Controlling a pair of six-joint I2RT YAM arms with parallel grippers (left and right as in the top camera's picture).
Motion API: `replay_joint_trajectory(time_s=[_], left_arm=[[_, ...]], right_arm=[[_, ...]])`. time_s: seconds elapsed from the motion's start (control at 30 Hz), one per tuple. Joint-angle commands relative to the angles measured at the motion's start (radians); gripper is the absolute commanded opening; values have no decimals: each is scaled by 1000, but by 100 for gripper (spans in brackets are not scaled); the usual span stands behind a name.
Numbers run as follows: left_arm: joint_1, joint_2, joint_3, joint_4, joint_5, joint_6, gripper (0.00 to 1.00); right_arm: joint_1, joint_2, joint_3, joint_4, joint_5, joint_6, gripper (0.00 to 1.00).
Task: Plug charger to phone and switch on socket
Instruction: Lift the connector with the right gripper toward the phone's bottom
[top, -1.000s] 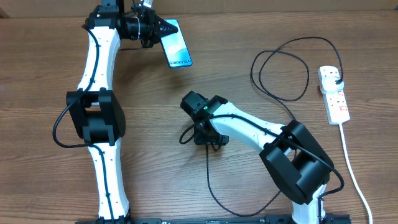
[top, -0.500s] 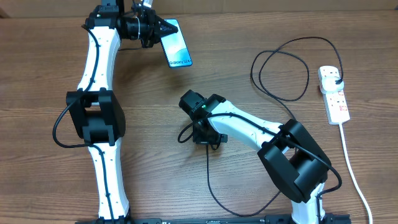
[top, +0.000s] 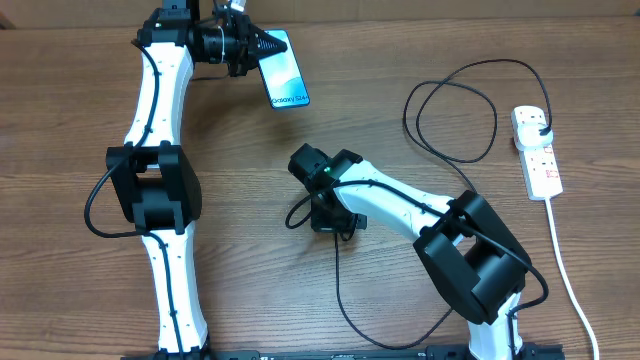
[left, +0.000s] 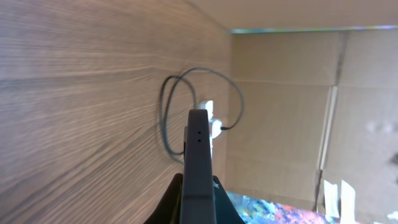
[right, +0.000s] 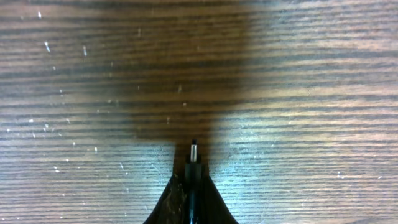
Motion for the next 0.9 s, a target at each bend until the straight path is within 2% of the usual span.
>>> replay_joint_trajectory(time_s=[0.0,0.17,0.3,0.43,0.53,0.63,0.73,0.87], left_arm=[[26,-6,10,56,143,-45,4],[48,-6,10,87,182,-83,4],[54,-6,10,87,184,-82,4],[54,-6,10,88,184,-82,4],[53,-6,10,88,189,-82,4],[53,-6,10,126,236,-99,4],[53,-6,10,193,279,-177,4],[42,-6,10,270,314,-243,4]], right_arm=[[-47,18,37,-2,-5,-6,4],[-123,18,48,10,-32,-6,4],[-223,18,51,58,-140,-10,4],[-333,18,51,194,-475,-153,4],[-412,18,51,369,-885,-290,4],[-462,18,51,565,-1229,-349,4],[-488,18,51,763,-1437,-348,4],[-488,18,51,953,-1559,-348,4]])
